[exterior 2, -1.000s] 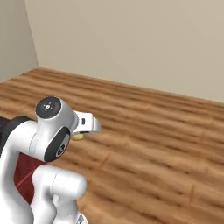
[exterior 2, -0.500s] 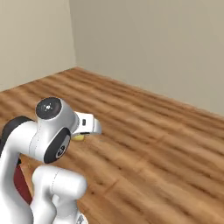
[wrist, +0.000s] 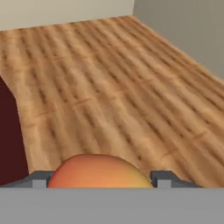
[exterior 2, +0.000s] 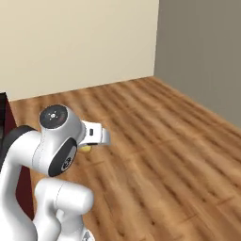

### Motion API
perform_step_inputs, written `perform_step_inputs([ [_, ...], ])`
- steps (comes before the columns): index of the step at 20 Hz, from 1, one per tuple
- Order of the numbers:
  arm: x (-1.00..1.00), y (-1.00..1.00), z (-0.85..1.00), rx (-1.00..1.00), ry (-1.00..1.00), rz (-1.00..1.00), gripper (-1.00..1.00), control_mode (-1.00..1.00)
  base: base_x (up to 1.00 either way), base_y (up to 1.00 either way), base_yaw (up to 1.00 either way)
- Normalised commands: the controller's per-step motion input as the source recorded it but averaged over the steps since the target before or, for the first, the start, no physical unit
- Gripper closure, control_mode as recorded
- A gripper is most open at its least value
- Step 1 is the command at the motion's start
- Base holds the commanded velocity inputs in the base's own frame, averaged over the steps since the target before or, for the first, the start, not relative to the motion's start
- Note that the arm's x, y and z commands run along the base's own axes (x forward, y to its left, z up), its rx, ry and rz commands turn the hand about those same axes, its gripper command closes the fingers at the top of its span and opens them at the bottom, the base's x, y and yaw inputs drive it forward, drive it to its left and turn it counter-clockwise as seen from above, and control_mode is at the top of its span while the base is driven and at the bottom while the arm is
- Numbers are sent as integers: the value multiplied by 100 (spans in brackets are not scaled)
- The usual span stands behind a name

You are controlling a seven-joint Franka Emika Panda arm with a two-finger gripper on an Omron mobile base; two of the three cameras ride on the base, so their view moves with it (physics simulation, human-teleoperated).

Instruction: Retrieve the tangerine and mango from the fridge and place them into the bowl on the dining table.

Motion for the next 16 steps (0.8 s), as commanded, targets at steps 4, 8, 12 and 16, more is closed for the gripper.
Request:
perform_step_inputs([
  [4,0,0,0,0,0,0,100,100,100,-10,43],
  [8,0,0,0,0,0,0,100,100,100,0,33],
  [12,0,0,0,0,0,0,100,100,100,-1,29],
  [16,0,0,0,0,0,0,100,100,100,0,29],
])
